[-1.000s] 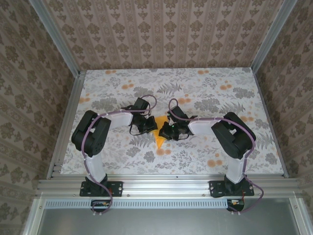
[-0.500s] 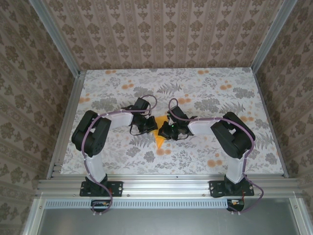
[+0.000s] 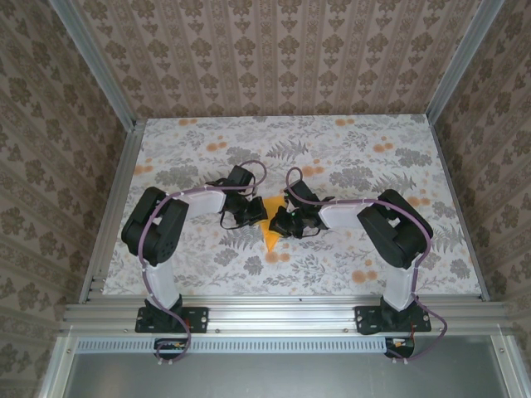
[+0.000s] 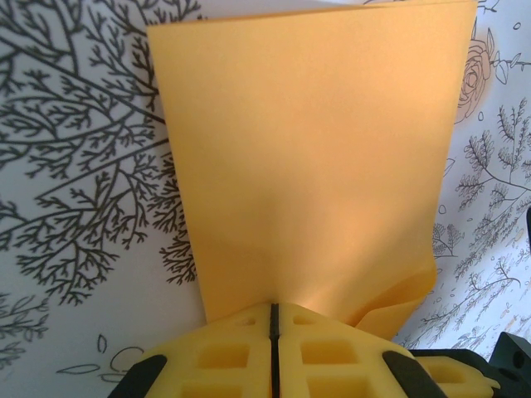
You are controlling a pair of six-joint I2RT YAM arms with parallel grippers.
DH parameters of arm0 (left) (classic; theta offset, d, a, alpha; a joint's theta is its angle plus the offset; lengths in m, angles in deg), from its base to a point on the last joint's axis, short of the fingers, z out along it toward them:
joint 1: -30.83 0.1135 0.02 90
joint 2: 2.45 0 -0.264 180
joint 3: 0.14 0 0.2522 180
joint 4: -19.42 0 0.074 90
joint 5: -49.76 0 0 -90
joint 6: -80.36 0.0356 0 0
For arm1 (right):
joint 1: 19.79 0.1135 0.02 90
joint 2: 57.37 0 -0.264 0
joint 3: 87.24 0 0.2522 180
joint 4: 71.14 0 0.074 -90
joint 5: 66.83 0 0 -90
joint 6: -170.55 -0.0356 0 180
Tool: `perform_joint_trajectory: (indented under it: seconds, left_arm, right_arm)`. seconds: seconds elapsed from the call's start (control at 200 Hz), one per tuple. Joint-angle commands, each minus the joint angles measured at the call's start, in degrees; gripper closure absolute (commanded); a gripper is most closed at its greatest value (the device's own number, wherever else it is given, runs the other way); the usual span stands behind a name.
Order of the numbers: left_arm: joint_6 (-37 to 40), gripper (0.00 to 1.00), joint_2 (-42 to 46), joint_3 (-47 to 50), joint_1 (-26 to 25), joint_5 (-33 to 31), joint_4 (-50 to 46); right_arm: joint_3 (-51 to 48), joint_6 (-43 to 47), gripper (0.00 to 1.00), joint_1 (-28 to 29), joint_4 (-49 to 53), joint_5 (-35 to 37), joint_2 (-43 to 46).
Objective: Fold a paper plane with a square sheet of paper (pick it up from the middle)
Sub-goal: Third fold the triangle at the center of the table.
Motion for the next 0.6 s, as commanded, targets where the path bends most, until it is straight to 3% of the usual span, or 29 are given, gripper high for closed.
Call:
perform_joint_trajectory:
  seconds: [0.0, 0.595]
  left_arm:
    - [1.09, 0.90, -0.86, -0.35, -0.50, -1.05, -2.72]
    - [1.07, 0.90, -0.73, -0.45, -0.58, -1.04, -2.98]
  right_arm:
    - [-1.02, 0.45, 0.92, 0.32, 0.54, 1.23, -1.33]
    - [-2.10, -2.23, 0.92, 0.29, -1.77, 2.59, -2.08]
